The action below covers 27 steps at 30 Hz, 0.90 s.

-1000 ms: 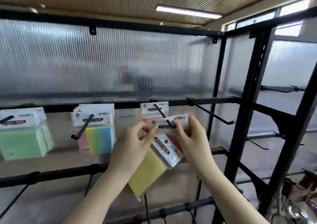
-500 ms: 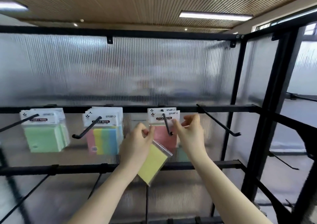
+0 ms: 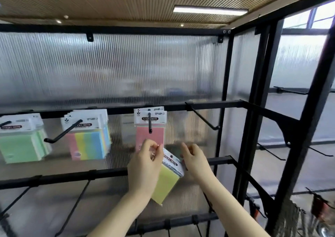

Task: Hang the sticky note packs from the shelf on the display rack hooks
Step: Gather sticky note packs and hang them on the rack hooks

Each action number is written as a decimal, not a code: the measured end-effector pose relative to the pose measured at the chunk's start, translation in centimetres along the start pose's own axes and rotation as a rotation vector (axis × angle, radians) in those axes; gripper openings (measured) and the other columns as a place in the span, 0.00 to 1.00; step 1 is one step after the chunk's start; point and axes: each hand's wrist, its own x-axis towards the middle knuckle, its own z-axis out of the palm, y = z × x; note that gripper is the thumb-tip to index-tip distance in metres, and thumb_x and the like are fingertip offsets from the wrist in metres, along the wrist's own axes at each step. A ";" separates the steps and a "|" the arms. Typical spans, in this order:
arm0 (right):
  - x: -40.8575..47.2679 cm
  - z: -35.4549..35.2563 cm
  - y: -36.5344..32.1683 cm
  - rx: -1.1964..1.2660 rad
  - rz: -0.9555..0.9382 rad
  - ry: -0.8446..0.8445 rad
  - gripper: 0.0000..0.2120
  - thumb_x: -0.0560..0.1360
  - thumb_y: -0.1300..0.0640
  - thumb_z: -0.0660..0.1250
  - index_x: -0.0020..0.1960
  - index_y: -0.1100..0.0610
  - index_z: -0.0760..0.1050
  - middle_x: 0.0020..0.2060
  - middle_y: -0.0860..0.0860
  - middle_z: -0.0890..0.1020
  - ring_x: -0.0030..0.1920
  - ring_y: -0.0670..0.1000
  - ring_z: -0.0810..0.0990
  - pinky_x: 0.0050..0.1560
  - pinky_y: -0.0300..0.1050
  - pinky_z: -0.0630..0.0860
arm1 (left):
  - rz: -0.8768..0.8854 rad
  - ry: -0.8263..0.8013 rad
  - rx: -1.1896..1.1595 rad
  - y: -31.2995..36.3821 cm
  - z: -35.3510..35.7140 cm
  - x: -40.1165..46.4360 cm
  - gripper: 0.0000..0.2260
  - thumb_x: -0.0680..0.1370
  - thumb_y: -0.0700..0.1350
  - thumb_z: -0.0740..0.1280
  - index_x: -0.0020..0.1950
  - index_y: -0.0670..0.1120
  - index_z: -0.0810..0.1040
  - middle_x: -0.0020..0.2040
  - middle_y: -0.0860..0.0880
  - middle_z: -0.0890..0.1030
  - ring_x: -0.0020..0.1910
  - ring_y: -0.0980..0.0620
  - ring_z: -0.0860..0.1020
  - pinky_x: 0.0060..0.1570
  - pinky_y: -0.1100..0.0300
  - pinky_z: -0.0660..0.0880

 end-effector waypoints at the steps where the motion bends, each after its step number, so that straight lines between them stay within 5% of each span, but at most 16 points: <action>1: -0.7 -0.5 0.1 0.039 0.035 -0.009 0.15 0.79 0.45 0.59 0.46 0.56 0.73 0.40 0.49 0.80 0.42 0.50 0.78 0.46 0.48 0.75 | 0.030 0.017 -0.033 0.6 0.2 -0.3 0.06 0.77 0.48 0.68 0.43 0.47 0.73 0.31 0.56 0.77 0.27 0.55 0.75 0.26 0.59 0.69; 5: -4.0 -2.7 -0.7 0.313 0.078 -0.066 0.18 0.79 0.43 0.58 0.44 0.56 0.77 0.37 0.50 0.81 0.40 0.49 0.78 0.44 0.46 0.71 | 0.137 0.076 -0.271 3.8 0.4 -1.2 0.10 0.78 0.54 0.64 0.46 0.49 0.73 0.31 0.55 0.77 0.27 0.58 0.74 0.25 0.62 0.68; 9: -7.3 -4.7 -2.6 0.473 -0.185 0.056 0.12 0.78 0.48 0.64 0.37 0.51 0.76 0.32 0.46 0.78 0.36 0.46 0.76 0.38 0.42 0.71 | 0.247 0.138 -0.443 7.3 -0.1 -1.2 0.04 0.78 0.56 0.62 0.49 0.58 0.69 0.34 0.58 0.77 0.31 0.61 0.76 0.30 0.70 0.70; 13: -8.8 -6.6 -4.4 0.473 -0.409 0.192 0.07 0.73 0.49 0.66 0.38 0.50 0.75 0.32 0.45 0.78 0.34 0.43 0.75 0.33 0.35 0.72 | 0.301 0.137 -0.571 9.9 -0.1 -0.9 0.06 0.78 0.49 0.66 0.50 0.54 0.69 0.39 0.63 0.79 0.39 0.66 0.78 0.39 0.76 0.70; 17: -7.8 -7.9 -4.9 0.357 -0.464 0.330 0.08 0.76 0.56 0.69 0.39 0.51 0.75 0.31 0.44 0.78 0.34 0.43 0.75 0.37 0.38 0.72 | 0.141 -0.026 -0.664 11.1 0.4 -0.4 0.06 0.76 0.49 0.68 0.49 0.55 0.71 0.36 0.55 0.82 0.37 0.58 0.81 0.36 0.68 0.74; 24: -6.1 -8.7 -5.1 0.285 -0.455 0.370 0.05 0.76 0.57 0.69 0.42 0.54 0.75 0.34 0.47 0.80 0.37 0.46 0.77 0.42 0.42 0.73 | 0.039 -0.121 -0.691 11.2 1.2 0.5 0.07 0.76 0.44 0.69 0.46 0.53 0.72 0.37 0.54 0.83 0.37 0.61 0.80 0.37 0.72 0.72; 27: -5.9 -8.7 -5.4 0.266 -0.487 0.359 0.06 0.75 0.58 0.69 0.41 0.52 0.76 0.32 0.43 0.79 0.35 0.43 0.76 0.39 0.36 0.71 | 0.026 -0.108 -0.719 11.2 1.2 0.7 0.07 0.75 0.45 0.69 0.46 0.53 0.72 0.37 0.53 0.83 0.37 0.60 0.80 0.37 0.72 0.71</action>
